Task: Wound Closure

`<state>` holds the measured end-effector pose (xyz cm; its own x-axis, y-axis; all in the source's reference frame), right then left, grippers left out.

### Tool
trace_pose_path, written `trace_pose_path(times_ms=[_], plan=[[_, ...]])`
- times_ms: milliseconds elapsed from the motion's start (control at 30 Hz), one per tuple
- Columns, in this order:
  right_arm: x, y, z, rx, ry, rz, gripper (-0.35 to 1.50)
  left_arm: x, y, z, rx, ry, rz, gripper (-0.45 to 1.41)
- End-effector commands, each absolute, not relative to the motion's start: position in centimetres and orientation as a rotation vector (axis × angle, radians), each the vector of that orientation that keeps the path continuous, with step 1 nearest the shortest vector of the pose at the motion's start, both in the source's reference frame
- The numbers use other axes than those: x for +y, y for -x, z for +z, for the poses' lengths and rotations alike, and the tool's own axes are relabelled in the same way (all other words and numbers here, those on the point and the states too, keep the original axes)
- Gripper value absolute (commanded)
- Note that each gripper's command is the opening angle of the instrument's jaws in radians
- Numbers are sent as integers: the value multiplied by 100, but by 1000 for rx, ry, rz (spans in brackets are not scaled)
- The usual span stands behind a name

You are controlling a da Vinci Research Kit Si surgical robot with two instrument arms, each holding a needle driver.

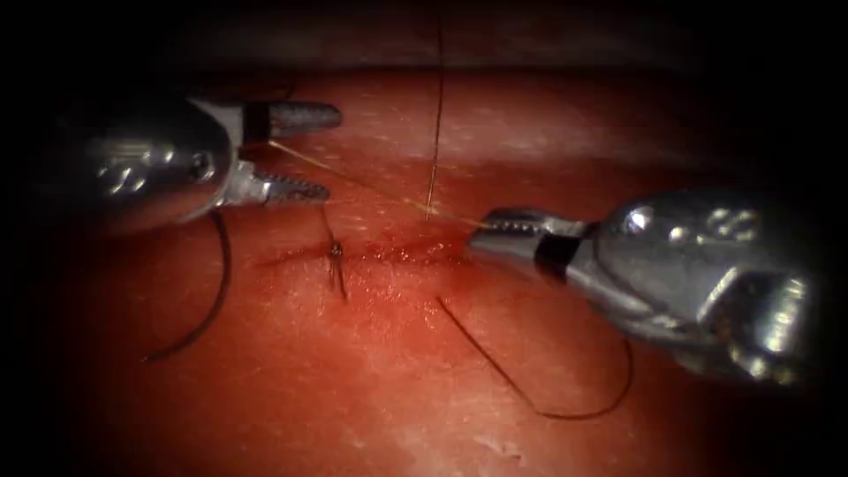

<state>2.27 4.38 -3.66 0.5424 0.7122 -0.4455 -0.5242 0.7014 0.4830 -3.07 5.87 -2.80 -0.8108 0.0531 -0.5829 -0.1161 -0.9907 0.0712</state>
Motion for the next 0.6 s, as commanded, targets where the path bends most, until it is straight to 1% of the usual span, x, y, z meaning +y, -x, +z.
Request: trace_pose_path(times_ms=[33, 167, 233, 300, 400, 600], plan=[[443, -226, -364, 672, -305, 747, -35, 590, 313, -273, 163, 932, 2902, 70], [441, -218, -368, 671, -303, 743, -35, 588, 313, -267, 170, 929, 2905, 63], [439, -214, -368, 672, -301, 739, -35, 588, 307, -265, 169, 936, 2910, 53], [436, -208, -365, 675, -301, 733, -35, 589, 295, -266, 163, 948, 2915, 48], [432, -195, -365, 675, -299, 722, -35, 593, 275, -264, 150, 960, 2920, 48], [432, -183, -364, 653, -291, 712, -35, 591, 268, -269, 163, 937, 2917, 48]])
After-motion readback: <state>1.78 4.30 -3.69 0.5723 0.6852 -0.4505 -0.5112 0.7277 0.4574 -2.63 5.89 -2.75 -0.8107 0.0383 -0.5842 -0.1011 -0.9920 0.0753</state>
